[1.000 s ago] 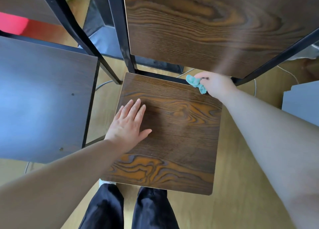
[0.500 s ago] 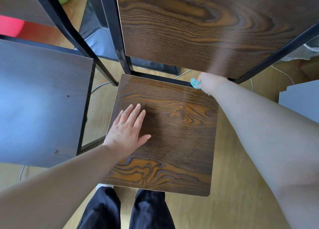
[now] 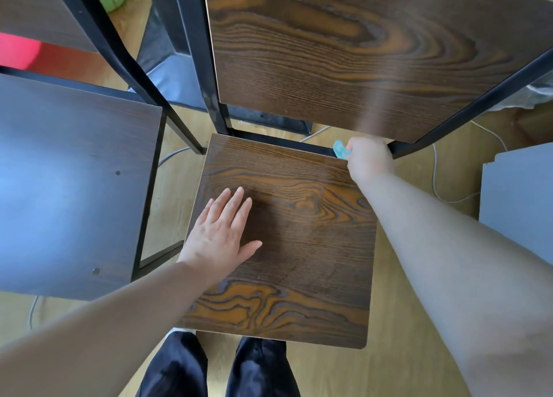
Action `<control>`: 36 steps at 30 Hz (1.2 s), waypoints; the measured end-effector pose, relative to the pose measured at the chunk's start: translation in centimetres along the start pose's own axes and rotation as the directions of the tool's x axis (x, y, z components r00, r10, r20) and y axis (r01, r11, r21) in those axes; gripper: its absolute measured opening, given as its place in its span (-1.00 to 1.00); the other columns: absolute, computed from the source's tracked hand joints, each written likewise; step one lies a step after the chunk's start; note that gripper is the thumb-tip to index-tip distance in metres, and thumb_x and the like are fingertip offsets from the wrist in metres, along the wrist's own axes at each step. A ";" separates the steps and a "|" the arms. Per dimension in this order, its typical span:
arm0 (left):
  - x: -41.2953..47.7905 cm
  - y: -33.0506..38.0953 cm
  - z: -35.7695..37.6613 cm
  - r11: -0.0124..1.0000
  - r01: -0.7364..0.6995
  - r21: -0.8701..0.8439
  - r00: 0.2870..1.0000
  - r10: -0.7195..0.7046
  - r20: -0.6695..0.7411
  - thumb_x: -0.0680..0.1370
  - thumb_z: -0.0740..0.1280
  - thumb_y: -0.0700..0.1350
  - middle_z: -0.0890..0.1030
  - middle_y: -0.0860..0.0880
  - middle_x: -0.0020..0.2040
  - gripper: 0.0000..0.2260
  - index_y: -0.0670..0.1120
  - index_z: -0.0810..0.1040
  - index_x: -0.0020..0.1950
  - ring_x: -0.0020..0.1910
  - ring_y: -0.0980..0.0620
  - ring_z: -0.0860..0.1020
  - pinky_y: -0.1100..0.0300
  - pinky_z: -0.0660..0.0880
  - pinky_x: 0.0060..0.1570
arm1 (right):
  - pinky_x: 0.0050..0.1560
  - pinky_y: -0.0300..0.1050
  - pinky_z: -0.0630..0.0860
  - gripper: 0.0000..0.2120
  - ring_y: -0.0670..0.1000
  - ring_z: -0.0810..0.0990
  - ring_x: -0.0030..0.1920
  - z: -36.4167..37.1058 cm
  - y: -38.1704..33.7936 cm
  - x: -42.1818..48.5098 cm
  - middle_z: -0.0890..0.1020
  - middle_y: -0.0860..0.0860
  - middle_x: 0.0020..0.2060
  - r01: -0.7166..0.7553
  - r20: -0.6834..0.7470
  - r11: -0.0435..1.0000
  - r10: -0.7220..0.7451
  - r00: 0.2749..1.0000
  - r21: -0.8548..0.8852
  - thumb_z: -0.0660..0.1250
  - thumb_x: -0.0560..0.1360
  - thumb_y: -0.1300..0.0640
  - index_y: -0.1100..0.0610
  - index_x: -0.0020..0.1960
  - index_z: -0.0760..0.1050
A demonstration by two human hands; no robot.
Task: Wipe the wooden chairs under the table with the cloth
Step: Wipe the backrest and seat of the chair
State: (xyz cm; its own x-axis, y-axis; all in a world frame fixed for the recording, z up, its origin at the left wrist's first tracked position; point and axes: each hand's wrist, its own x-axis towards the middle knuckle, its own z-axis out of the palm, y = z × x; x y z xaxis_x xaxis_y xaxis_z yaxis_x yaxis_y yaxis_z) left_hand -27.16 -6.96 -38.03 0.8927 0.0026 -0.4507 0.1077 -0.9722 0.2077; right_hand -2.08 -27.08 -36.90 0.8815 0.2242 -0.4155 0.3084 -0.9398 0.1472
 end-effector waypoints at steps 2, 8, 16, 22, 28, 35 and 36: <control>-0.1 0.0 0.2 1.000 -0.007 -0.002 1.000 0.007 0.001 0.57 -0.07 0.36 -0.10 -0.04 0.64 -0.26 -0.04 -0.05 0.63 0.60 -0.06 -0.19 -0.04 -0.08 0.57 | -0.06 -0.06 0.54 -0.76 0.18 0.56 0.01 1.6 0.4 -1.2 0.53 0.16 0.09 0.001 -0.098 0.993 0.011 0.995 0.121 0.30 0.55 0.30 0.20 0.20 0.52; -0.1 0.3 1.1 0.999 -0.034 0.034 0.999 0.034 0.013 0.55 -0.22 0.39 -0.06 -0.04 0.63 -0.24 -0.02 -0.03 0.63 0.60 -0.06 -0.17 -0.01 -0.14 0.51 | -0.15 -0.14 0.44 -0.77 0.15 0.55 0.00 3.5 1.1 -1.7 0.53 0.11 0.13 0.079 -0.204 0.967 -0.028 0.979 0.244 0.19 0.63 0.15 0.18 0.22 0.52; 0.2 0.5 1.1 0.999 -0.046 -0.004 0.999 0.046 -0.003 0.57 -0.11 0.37 -0.09 -0.04 0.63 -0.27 -0.03 -0.08 0.61 0.60 -0.06 -0.17 -0.02 -0.11 0.55 | -0.19 -0.23 0.37 -0.76 0.06 0.55 0.03 3.5 1.5 -1.5 0.56 0.06 0.14 0.088 -0.204 0.935 -0.018 0.979 0.343 0.19 0.65 0.06 0.11 0.24 0.51; 0.4 0.5 1.2 0.999 -0.041 -0.018 0.999 0.041 -0.019 0.57 -0.04 0.36 -0.01 -0.06 0.63 -0.26 -0.06 0.02 0.62 0.61 -0.07 -0.10 -0.01 -0.07 0.53 | -0.14 -0.24 0.38 -0.76 -0.05 0.45 -0.01 4.1 1.1 -1.2 0.56 0.00 0.14 0.066 -0.188 0.885 0.025 0.982 0.460 0.21 0.64 0.06 0.09 0.24 0.54; 0.1 0.0 0.7 0.998 -0.031 -0.055 0.999 0.029 -0.045 0.57 0.00 0.35 0.00 -0.05 0.63 -0.27 -0.07 0.07 0.61 0.60 -0.05 -0.11 0.01 -0.09 0.51 | -0.02 -0.22 0.40 -0.78 0.03 0.53 0.03 3.7 -3.4 -0.8 0.61 0.03 0.04 0.152 -0.246 0.780 0.003 0.969 0.607 0.27 0.60 0.12 0.14 0.15 0.63; -0.4 -1.4 -0.1 0.998 0.006 -0.067 0.998 -0.010 -0.056 0.56 -0.02 0.36 0.01 -0.04 0.63 -0.25 -0.07 0.09 0.61 0.60 -0.04 -0.11 0.02 -0.12 0.50 | 0.06 -0.26 0.33 -0.71 -0.04 0.46 0.15 2.6 -7.6 -0.8 0.56 -0.02 0.21 0.231 -0.203 0.761 -0.133 0.970 0.607 0.27 0.61 0.09 0.10 0.30 0.55; -0.4 -1.5 -0.2 0.998 0.009 -0.069 0.998 -0.013 -0.058 0.56 -0.02 0.37 -0.01 -0.04 0.63 -0.25 -0.06 0.07 0.62 0.60 -0.03 -0.13 0.03 -0.15 0.50 | 0.07 -0.27 0.34 -0.70 -0.02 0.48 0.18 2.5 -7.3 -0.7 0.55 -0.02 0.22 0.237 -0.192 0.758 -0.149 0.970 0.607 0.28 0.61 0.10 0.10 0.31 0.54</control>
State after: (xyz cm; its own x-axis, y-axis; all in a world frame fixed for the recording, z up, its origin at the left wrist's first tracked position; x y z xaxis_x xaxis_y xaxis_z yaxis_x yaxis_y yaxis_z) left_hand -27.60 -5.41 -37.94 0.9153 0.0287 -0.4018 0.1456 -0.9536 0.2636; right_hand -5.85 -20.98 -39.94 0.8776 0.4074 -0.2529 0.2257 -0.8162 -0.5319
